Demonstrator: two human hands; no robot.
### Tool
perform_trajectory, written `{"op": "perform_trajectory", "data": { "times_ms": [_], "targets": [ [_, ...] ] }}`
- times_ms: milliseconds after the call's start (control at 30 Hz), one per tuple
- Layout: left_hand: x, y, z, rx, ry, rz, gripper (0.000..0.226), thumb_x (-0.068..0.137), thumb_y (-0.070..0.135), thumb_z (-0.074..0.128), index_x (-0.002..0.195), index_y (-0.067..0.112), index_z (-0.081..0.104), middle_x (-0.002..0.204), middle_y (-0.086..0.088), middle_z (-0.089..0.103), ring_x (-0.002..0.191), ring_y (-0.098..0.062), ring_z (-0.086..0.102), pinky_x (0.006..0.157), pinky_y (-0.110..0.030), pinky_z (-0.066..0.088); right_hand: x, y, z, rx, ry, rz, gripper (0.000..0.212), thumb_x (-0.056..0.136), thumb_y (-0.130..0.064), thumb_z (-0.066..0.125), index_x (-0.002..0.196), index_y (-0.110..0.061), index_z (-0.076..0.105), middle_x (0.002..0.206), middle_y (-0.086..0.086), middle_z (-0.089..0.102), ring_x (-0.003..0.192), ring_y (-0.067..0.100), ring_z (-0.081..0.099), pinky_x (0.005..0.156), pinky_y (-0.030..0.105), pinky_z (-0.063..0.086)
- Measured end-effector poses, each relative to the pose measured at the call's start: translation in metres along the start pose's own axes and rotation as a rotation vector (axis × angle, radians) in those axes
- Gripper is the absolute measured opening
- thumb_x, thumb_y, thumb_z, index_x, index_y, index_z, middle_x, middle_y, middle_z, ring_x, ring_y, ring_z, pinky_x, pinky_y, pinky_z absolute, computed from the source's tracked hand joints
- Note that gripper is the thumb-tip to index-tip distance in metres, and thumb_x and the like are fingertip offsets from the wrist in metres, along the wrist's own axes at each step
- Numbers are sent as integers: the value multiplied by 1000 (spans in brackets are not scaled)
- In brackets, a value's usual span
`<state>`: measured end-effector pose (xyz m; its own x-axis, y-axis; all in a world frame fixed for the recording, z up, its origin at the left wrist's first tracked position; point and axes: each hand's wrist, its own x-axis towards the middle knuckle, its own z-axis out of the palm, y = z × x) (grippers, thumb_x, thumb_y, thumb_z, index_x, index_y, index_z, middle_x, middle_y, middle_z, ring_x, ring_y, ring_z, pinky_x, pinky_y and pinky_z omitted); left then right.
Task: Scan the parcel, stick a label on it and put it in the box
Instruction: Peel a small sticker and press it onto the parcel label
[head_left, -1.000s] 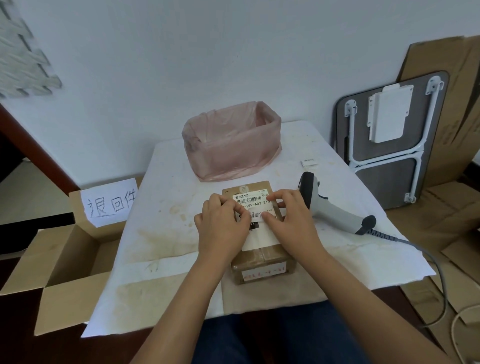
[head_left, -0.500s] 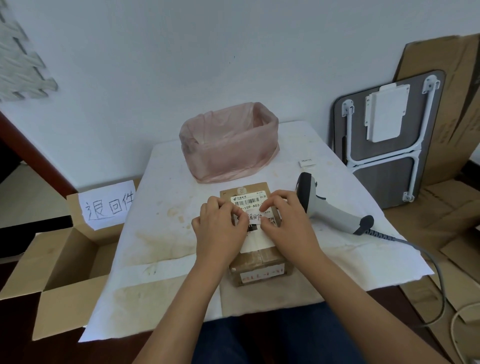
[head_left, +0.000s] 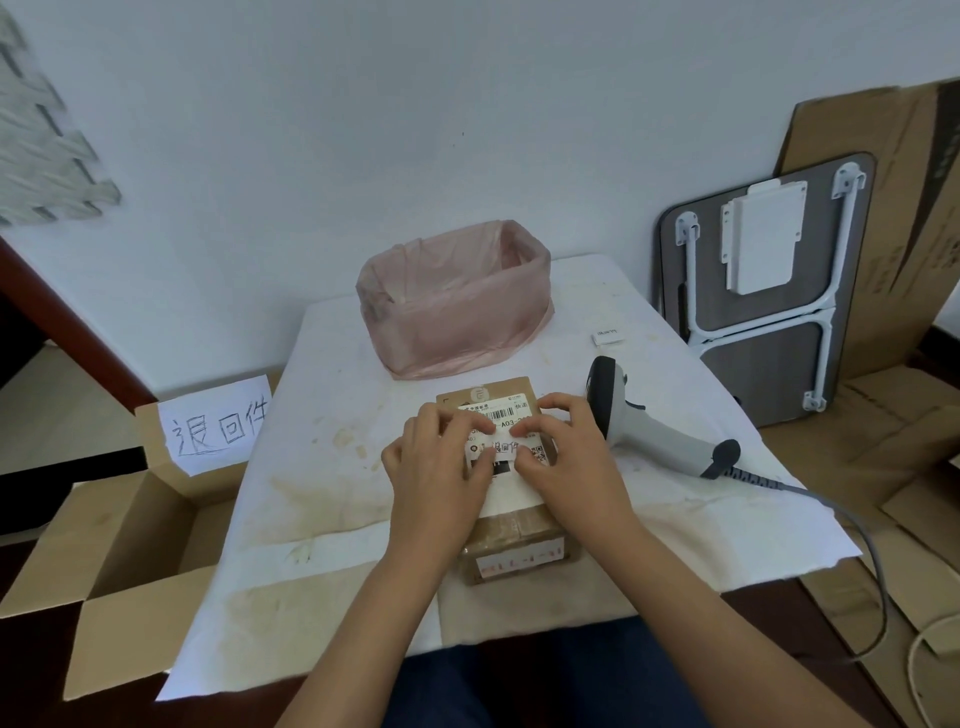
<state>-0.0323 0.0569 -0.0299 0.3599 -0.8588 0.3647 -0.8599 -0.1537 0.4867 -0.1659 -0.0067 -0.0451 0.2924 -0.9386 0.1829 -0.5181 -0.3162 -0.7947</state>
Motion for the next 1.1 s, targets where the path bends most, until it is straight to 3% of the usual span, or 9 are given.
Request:
{"op": "perform_trajectory", "data": {
  "times_ms": [133,333,633,800,933,1100],
  "targets": [
    [3,2,2,107,-36,147,13,86,27,72,94,37,74,105,11,53,105,-13,49,84,-26,14,1,0,1,30,-1,1,19,83,-27,64,102,-25,70,131,-14,42,117,5,49,88,34,52],
    [9,1,0,160,-102,121,19,90,39,64,106,42,74,114,10,53,113,-14,47,97,-38,26,0,1,1,37,7,-2,18,84,-26,65,101,-25,70,131,-14,43,116,5,49,86,33,52],
    [8,-9,-6,195,-96,41,33,87,60,59,113,44,73,115,15,50,114,-10,47,102,-38,23,0,2,2,35,11,7,23,84,-25,65,106,-22,70,131,-14,42,108,0,47,85,29,51],
    [4,-14,-10,208,-79,95,33,88,58,58,112,42,75,115,14,56,111,-13,51,101,-39,21,-1,2,2,30,14,13,23,85,-25,64,107,-23,70,131,-14,42,113,3,50,83,28,52],
    [0,-17,-12,220,-82,156,50,85,64,40,108,40,77,110,14,61,103,-13,56,96,-38,22,0,1,3,38,16,11,22,85,-25,65,106,-24,70,131,-14,43,113,4,49,84,30,53],
    [-4,-24,-15,250,-90,238,41,88,55,43,105,39,77,104,11,62,93,-14,61,94,-37,23,0,0,3,44,16,20,22,84,-24,65,106,-23,70,131,-15,43,110,2,49,85,31,53]
  ]
}}
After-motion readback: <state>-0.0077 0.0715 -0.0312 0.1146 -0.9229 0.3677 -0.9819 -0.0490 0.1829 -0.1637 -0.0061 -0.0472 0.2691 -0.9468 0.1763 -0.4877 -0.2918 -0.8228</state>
